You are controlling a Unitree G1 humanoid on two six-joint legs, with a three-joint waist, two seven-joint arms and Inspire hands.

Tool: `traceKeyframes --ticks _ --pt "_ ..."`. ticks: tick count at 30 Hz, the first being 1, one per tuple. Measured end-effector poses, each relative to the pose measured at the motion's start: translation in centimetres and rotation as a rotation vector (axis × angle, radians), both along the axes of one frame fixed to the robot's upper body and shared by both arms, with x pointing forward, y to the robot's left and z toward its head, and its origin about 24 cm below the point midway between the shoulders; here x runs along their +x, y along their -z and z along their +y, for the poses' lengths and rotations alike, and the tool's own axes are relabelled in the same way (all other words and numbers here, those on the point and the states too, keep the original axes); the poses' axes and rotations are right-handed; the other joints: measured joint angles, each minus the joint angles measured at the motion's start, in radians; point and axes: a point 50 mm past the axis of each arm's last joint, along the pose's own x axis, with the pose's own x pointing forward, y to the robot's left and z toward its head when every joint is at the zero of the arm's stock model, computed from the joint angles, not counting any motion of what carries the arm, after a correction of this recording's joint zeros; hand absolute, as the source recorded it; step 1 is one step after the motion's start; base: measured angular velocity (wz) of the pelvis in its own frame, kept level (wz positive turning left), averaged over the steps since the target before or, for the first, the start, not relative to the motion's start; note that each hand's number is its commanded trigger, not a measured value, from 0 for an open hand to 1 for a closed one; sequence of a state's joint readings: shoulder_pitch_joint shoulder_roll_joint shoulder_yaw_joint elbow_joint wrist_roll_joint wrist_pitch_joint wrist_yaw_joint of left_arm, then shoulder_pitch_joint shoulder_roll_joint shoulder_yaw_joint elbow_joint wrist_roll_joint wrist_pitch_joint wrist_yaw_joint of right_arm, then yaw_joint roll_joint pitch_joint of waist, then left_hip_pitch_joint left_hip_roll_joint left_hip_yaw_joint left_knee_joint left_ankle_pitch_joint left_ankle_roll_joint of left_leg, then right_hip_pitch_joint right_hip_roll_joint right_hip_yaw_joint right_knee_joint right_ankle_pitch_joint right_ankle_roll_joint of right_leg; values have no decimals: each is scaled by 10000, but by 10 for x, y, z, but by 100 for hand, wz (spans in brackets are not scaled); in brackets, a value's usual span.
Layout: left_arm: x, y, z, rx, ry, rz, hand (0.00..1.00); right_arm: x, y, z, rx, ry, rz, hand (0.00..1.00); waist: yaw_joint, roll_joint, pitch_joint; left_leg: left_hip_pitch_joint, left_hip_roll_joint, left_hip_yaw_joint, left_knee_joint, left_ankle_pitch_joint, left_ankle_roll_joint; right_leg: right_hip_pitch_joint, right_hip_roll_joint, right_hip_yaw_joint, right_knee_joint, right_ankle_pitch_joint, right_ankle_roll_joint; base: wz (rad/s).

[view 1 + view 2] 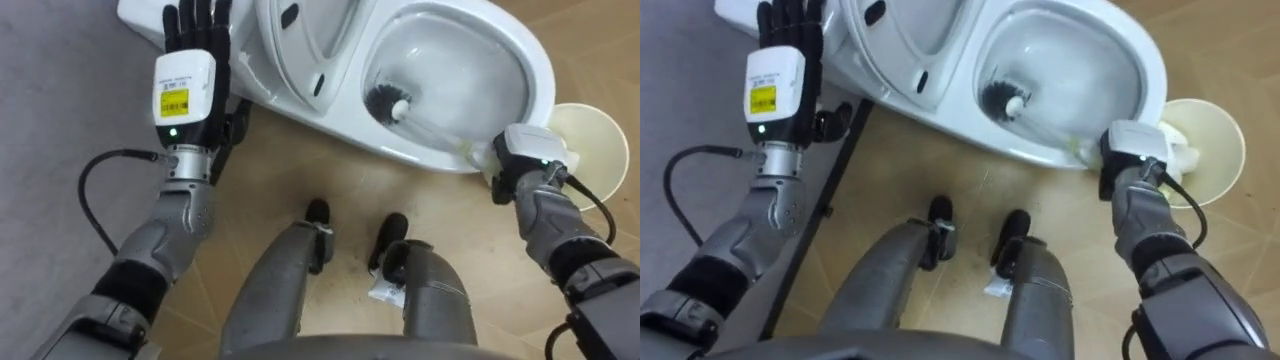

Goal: Brush toilet

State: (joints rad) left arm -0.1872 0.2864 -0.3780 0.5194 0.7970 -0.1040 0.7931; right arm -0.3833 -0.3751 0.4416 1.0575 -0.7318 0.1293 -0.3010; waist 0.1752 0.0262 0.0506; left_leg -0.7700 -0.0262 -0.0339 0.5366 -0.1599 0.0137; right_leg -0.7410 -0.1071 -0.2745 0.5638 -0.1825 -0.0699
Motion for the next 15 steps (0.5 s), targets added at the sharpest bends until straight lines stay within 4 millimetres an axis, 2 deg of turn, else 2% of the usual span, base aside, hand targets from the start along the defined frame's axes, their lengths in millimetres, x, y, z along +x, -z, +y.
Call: traceKeyframes --ticks 5,7,9,10,15 --pt "4 -7 -4 -8 -160 -790 0 13 -16 -7 -269 97 -731 100 69 -15 32 -588 -26 1 139 60 -31 -637 -156 -38 421 -112 -107 7" --pt "10 -14 -7 3 -113 -1173 0 21 -25 -14 -97 469 -1094 100 162 -14 118 -812 -28 -39 186 102 -70 -853 -177 -75 460 -130 -139 8" --pt "13 -17 -10 -27 -72 -1333 0 25 -29 -16 379 1018 -1302 100 183 -77 166 -931 -86 -41 211 124 -87 -1040 -276 -85 680 -216 -185 11" --pt "16 -21 -11 -35 -53 -1528 0 28 -33 -18 809 1481 -1594 100 188 -148 216 -1036 -157 -45 273 135 -98 -1213 -357 -53 880 -310 -201 19" --pt "21 -31 -13 -41 -224 -2203 0 43 -52 -26 2380 3143 -2971 100 24 -277 285 -1607 -239 -4 760 142 -113 -1842 -550 -18 1479 -462 -270 8"
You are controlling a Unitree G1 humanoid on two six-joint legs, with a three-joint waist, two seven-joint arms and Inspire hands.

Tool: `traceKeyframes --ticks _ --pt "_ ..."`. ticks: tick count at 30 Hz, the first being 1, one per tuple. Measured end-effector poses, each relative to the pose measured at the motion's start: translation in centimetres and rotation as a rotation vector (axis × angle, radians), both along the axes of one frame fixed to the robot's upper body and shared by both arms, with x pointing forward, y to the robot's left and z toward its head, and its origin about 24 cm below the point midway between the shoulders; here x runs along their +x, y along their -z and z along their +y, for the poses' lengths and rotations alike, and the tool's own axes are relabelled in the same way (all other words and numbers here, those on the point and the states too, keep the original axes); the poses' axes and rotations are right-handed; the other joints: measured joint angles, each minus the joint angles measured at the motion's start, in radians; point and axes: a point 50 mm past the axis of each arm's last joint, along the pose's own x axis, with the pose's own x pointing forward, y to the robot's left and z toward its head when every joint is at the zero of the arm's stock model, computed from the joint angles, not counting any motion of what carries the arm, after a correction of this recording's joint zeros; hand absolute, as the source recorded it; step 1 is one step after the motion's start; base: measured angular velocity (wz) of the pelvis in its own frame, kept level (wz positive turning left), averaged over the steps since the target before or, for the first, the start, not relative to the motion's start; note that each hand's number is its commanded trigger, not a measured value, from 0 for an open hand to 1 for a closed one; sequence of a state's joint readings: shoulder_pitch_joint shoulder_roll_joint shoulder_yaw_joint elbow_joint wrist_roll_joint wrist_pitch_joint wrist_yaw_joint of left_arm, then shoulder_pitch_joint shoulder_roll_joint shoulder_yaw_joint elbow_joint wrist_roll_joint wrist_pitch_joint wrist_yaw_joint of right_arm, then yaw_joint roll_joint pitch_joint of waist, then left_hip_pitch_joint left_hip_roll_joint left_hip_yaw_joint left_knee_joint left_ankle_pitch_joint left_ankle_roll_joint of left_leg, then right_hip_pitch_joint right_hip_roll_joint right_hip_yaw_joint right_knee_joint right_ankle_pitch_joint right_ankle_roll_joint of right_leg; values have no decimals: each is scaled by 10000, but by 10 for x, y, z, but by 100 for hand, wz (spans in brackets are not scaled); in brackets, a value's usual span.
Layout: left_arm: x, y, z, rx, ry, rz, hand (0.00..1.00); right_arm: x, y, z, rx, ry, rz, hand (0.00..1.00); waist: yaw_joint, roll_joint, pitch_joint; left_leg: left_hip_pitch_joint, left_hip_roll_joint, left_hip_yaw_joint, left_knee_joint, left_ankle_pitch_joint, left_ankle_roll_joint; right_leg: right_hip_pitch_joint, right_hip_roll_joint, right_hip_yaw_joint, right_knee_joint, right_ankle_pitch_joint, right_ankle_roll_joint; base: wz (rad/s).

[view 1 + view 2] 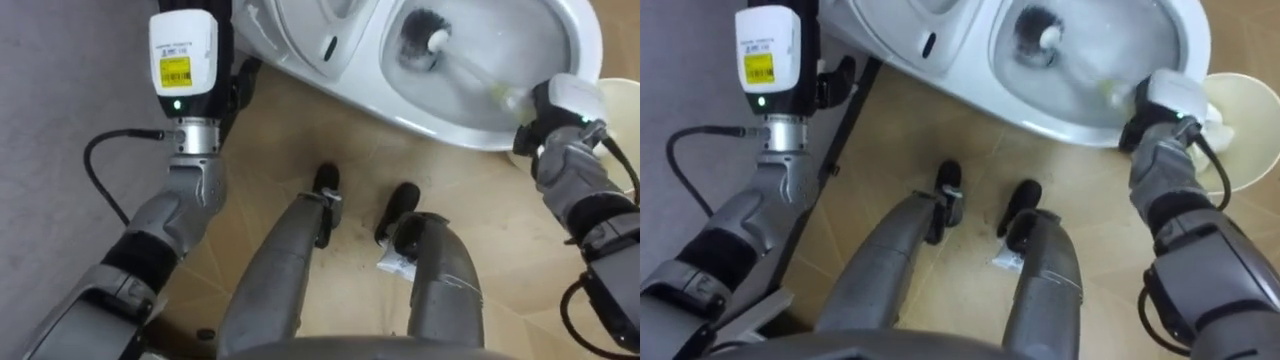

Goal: Brush toilet

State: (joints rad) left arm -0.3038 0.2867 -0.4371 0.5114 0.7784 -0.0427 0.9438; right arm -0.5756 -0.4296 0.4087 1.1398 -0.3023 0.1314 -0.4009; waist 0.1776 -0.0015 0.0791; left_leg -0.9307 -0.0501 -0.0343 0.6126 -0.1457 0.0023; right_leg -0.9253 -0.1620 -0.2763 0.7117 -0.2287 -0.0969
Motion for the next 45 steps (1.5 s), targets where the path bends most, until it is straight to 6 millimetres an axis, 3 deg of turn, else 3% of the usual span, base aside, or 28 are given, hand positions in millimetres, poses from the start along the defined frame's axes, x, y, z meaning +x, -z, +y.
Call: traceKeyframes --ticks 5,9,12,18,20,25,30,36,39,40,45 --pt "5 -4 3 187 -369 -76 0 2 -3 0 162 155 -277 100 -365 -58 21 -306 -149 12 542 -31 50 -272 -231 6 601 -223 33 9" --pt "9 -4 3 361 -439 105 0 4 -5 2 -399 -262 -208 100 -356 -54 17 -342 -152 72 635 -65 98 -301 -280 -1 743 -182 78 -4" --pt "9 -2 3 441 -488 280 0 7 -4 11 -887 -865 -46 100 -277 -28 6 -265 -107 73 654 -62 97 -208 -203 -1 634 -17 -7 -12" --pt "4 8 -2 328 -475 882 0 2 12 33 -2190 -1857 994 100 119 544 -50 16 161 2 611 -115 54 311 152 -114 8 245 50 -12" --pt "1 13 -6 275 -392 1100 0 -5 18 34 -2463 -2001 1290 100 147 793 -119 106 183 48 563 -120 109 424 158 -130 -59 255 69 0" --pt "-10 23 -4 161 -506 1410 0 -20 32 42 -2432 -2225 1715 100 176 925 -181 338 248 50 416 -145 56 623 266 -87 -213 243 10 -4" --pt "-14 24 -1 -280 -599 1497 0 -24 35 47 -2258 -2425 1768 100 138 918 -186 362 399 5 246 -132 -41 723 450 -174 -524 319 -81 -2" --pt "-13 23 2 -253 -522 1462 0 -16 22 27 -3330 -2652 2044 100 207 888 -186 364 407 -3 241 -143 -60 727 446 -184 -495 316 -104 0" --pt "-8 18 4 -185 -402 1373 0 -5 10 18 -3182 -2507 1937 100 310 576 -171 352 383 132 255 -143 -57 554 401 -11 -308 289 -103 -7" --pt "-7 15 7 -140 -345 1301 0 -1 8 18 -2434 -2179 1696 100 316 393 -169 319 372 164 260 -135 -67 467 376 27 -214 270 -132 4" --pt "-2 9 9 109 -302 1007 0 10 -9 4 756 185 117 100 108 31 -148 166 245 154 278 -64 -42 252 200 12 30 216 -134 8"
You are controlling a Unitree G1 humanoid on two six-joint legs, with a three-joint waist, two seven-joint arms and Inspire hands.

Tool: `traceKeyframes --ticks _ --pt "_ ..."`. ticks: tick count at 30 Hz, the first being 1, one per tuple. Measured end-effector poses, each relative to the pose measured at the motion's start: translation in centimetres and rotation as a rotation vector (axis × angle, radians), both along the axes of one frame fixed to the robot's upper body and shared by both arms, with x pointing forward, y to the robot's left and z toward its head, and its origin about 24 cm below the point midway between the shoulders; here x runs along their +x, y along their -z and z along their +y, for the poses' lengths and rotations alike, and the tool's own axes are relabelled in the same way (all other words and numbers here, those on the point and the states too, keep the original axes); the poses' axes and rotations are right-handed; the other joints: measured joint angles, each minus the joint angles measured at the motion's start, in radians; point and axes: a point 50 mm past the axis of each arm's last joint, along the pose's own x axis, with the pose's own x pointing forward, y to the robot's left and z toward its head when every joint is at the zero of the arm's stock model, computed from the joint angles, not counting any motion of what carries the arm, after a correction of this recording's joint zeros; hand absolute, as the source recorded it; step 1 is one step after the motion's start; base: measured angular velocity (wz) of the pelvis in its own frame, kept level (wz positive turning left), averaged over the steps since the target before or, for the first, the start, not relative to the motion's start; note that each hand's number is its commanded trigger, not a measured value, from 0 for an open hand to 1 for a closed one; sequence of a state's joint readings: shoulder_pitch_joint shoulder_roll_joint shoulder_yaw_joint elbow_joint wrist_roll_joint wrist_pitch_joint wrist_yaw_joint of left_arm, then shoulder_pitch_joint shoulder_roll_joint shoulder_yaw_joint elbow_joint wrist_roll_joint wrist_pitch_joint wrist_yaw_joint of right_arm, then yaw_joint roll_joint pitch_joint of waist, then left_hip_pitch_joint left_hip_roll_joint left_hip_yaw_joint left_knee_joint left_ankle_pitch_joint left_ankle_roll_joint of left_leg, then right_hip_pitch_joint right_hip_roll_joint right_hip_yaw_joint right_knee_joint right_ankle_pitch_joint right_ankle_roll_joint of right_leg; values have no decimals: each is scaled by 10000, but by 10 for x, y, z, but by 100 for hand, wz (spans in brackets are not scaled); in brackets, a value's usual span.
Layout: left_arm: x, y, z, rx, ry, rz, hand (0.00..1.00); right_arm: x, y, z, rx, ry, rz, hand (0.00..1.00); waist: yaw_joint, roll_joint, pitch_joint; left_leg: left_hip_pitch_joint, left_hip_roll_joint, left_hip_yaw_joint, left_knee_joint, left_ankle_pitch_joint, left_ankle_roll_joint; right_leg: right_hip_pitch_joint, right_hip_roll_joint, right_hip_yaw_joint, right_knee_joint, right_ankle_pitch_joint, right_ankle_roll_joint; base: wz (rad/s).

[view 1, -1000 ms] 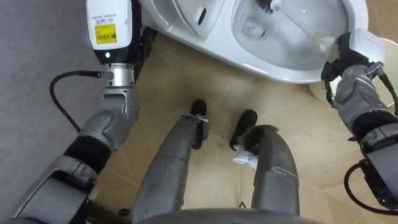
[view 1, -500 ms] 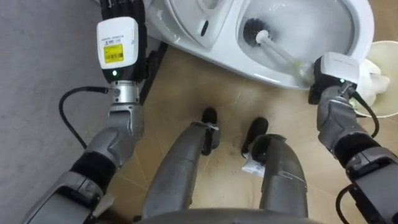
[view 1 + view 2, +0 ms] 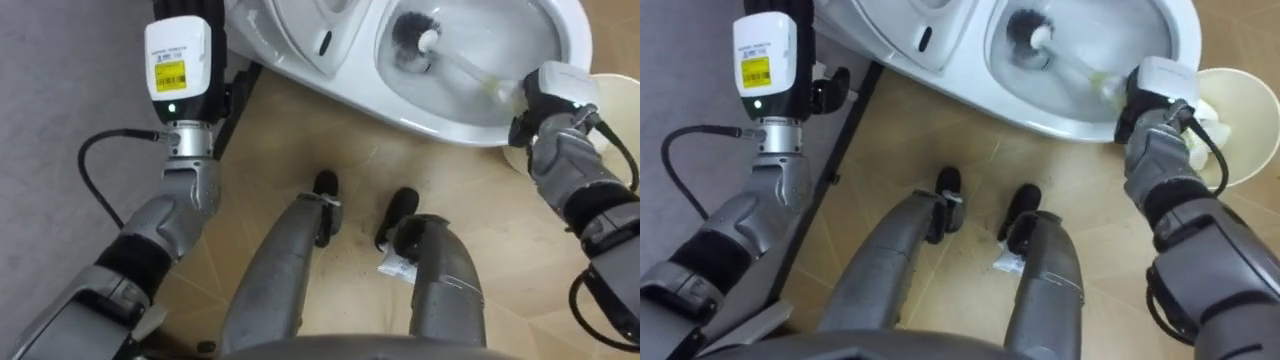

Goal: Brush toilet

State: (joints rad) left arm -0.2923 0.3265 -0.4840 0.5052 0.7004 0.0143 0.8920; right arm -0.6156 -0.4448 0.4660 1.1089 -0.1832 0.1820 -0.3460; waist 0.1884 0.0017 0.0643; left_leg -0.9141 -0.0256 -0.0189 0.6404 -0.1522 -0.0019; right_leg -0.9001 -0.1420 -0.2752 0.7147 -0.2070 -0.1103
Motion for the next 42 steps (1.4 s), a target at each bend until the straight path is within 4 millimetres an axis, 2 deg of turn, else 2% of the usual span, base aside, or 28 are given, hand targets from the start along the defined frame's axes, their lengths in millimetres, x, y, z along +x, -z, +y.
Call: traceKeyframes --ticks 2,4,9,12,13,14,16,21,22,26,31,34,38,39,41,42 --pt "1 -2 1 181 -21 -155 0 1 -2 -4 370 376 -184 100 -246 -138 7 -93 -149 -55 31 69 41 -118 -159 -1 202 -73 47 20" --pt "2 -3 0 238 -24 -287 0 1 -2 -3 352 304 -180 100 -317 -137 7 -179 -196 -106 200 61 64 -165 -183 17 307 -107 96 7" --pt "3 -2 -4 253 -113 -171 0 3 1 8 -519 -524 70 100 -314 -88 12 -139 -225 -89 327 16 131 -93 -244 -22 335 -104 141 -3" --pt "3 -1 -4 269 -64 6 0 0 7 22 -1349 -1578 249 100 -92 -4 31 -139 -178 -65 347 -27 89 -81 -148 -16 264 -84 199 -7" --pt "3 0 -5 257 -35 52 0 -2 12 29 -1651 -1867 551 100 -16 123 38 -107 -151 -60 342 -36 89 -30 -131 -21 209 -69 222 -9" --pt "1 3 -7 198 -2 194 0 -5 15 28 -1822 -1952 850 100 57 341 35 -91 -95 -77 314 -34 88 46 -90 -63 65 -20 257 -8" --pt "-2 7 -9 158 58 432 0 -9 20 28 -2120 -2060 1220 100 172 540 18 -70 -50 -48 265 -34 86 61 -23 -30 -33 33 259 -11" --pt "-3 8 -9 106 38 461 0 -13 26 30 -2503 -2234 1667 100 316 765 13 -15 27 -62 138 -12 -17 81 62 -58 -100 11 132 -1" --pt "-4 9 -7 90 -30 488 0 -13 26 31 -2617 -2344 1690 100 330 775 8 8 74 -50 140 -20 -25 101 107 -49 -109 35 35 -7" --pt "-6 11 -4 29 -221 518 0 -14 27 37 -3025 -2777 1868 100 367 789 2 76 244 -120 163 -95 -151 236 321 -100 -269 60 -117 -6" --pt "-12 15 1 -73 -443 637 0 -21 33 43 -2729 -2967 2094 100 433 830 -21 286 529 -194 87 -196 -275 623 701 -145 -789 180 -196 -10" --pt "-15 19 3 -188 -515 859 0 -27 40 44 -2618 -2975 2341 100 405 828 -23 569 549 -197 -62 -219 -310 902 730 -173 -908 167 -210 1" --pt "-19 25 4 -239 -519 1280 0 -36 49 42 -2486 -2989 2683 100 217 777 -45 1060 487 -163 -221 -218 -307 1304 672 -126 -983 80 -174 4" --pt "-21 28 5 -273 -540 1454 0 -42 55 42 -2364 -3105 2826 100 45 770 -48 1262 484 -171 -273 -211 -300 1561 668 -182 -1078 54 -148 16" --pt "-24 35 7 -257 -574 1897 0 -60 72 40 -1931 -3146 3250 100 -270 552 -82 1775 430 -43 -399 -185 -259 2081 586 -187 -1117 -99 -49 20" --pt "-26 37 8 -224 -613 2037 0 -66 76 40 -1755 -3153 3354 100 -319 479 -92 1940 427 5 -432 -185 -257 2245 571 -184 -1154 -136 -27 11"
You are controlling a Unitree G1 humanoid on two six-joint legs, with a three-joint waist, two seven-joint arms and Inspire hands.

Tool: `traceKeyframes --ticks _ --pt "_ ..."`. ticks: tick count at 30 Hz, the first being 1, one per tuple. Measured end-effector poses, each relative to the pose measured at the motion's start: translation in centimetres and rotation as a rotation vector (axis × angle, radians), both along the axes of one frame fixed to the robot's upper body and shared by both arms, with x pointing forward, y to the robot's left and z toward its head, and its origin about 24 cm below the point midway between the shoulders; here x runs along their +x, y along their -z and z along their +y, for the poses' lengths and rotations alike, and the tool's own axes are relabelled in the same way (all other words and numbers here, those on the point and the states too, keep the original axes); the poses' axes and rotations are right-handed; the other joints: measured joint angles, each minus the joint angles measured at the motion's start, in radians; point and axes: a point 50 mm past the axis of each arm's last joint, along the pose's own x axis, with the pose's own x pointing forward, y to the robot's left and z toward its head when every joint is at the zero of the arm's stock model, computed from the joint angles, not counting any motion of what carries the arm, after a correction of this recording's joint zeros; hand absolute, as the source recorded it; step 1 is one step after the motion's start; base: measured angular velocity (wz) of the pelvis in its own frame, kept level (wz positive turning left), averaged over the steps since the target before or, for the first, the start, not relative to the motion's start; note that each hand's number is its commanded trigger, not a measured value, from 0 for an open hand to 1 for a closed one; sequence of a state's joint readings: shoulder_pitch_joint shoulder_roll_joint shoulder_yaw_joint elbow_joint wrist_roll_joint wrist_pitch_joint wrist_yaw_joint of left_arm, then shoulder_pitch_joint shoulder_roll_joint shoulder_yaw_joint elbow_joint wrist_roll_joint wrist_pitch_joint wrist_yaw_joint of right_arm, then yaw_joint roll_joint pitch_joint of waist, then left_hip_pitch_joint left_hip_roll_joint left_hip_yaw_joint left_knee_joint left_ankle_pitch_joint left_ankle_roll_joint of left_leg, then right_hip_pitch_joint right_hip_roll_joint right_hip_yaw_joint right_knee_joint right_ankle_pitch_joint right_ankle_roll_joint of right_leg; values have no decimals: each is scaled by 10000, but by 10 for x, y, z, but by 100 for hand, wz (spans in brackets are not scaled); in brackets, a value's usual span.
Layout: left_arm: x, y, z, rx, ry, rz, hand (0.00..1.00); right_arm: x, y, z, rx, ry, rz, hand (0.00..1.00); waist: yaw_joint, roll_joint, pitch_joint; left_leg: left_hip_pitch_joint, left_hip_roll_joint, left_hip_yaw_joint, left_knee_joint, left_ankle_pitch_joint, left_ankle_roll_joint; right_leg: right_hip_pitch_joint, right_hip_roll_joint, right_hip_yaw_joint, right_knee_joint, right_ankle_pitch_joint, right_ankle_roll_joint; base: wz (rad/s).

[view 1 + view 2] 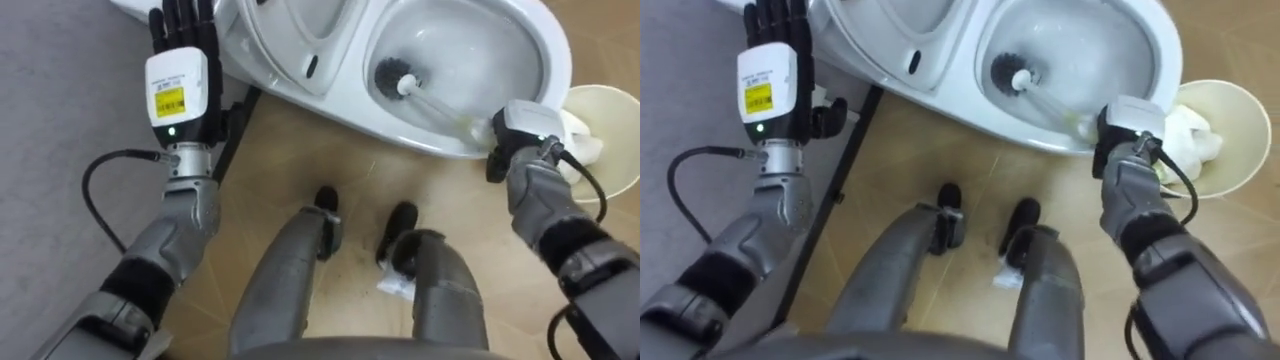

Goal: Brush toilet

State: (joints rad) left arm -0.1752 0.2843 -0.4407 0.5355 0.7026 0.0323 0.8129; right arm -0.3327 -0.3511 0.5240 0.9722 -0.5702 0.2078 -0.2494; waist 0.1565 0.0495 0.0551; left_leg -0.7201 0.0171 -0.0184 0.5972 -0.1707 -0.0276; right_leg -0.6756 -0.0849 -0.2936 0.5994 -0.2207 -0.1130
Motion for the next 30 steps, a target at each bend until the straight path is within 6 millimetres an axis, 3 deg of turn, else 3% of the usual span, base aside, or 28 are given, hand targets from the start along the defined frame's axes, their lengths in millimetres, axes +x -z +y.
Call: traceKeyframes --ticks 2,7,10,11,14,17,23,25,30 --pt "-7 9 4 71 -66 545 0 -26 19 -1 554 179 633 100 -227 -273 -68 683 -3 148 -288 4 12 680 -1 40 -283 -82 115 7" --pt "-22 24 8 -27 -105 1651 0 -74 43 -10 1159 934 1713 100 -525 -685 -198 2084 -100 180 -1015 -29 183 2018 3 68 -867 -108 341 5" --pt "-31 33 11 -122 -135 2304 0 -93 51 -11 1582 1226 2193 100 -684 -742 -242 2916 -148 205 -1649 6 275 2814 4 26 -1333 -32 463 1" --pt "-37 36 14 -206 -199 2579 0 -99 53 -10 1692 1253 2361 100 -716 -792 -299 3263 -147 291 -1937 57 297 3074 -19 65 -1469 -12 494 -4" --pt "-47 42 17 -346 -250 3049 0 -112 59 -8 1914 1441 2643 100 -790 -805 -370 3828 -171 310 -2242 64 305 3657 10 -6 -1819 44 530 -1" --pt "-66 48 24 -299 -374 3752 0 -136 66 -3 2108 1502 3080 100 -968 -849 -478 4791 -148 308 -2836 64 298 4648 180 37 -2560 105 624 0" --pt "-85 56 29 -539 -655 4369 0 -158 69 -6 2328 1863 3596 100 -982 -847 -531 5963 -205 364 -3478 70 302 5752 207 42 -3133 92 719 -3" --pt "-94 56 33 -741 -837 4485 0 -167 70 -5 2605 2275 3509 100 -1033 -888 -586 6340 -235 360 -3636 69 304 6139 219 52 -3357 58 775 0" --pt "-101 50 41 -1242 -1237 4176 0 -171 68 -2 3180 2616 3175 100 -996 -880 -579 6829 -282 329 -3714 67 306 6668 214 78 -3636 38 825 -2"
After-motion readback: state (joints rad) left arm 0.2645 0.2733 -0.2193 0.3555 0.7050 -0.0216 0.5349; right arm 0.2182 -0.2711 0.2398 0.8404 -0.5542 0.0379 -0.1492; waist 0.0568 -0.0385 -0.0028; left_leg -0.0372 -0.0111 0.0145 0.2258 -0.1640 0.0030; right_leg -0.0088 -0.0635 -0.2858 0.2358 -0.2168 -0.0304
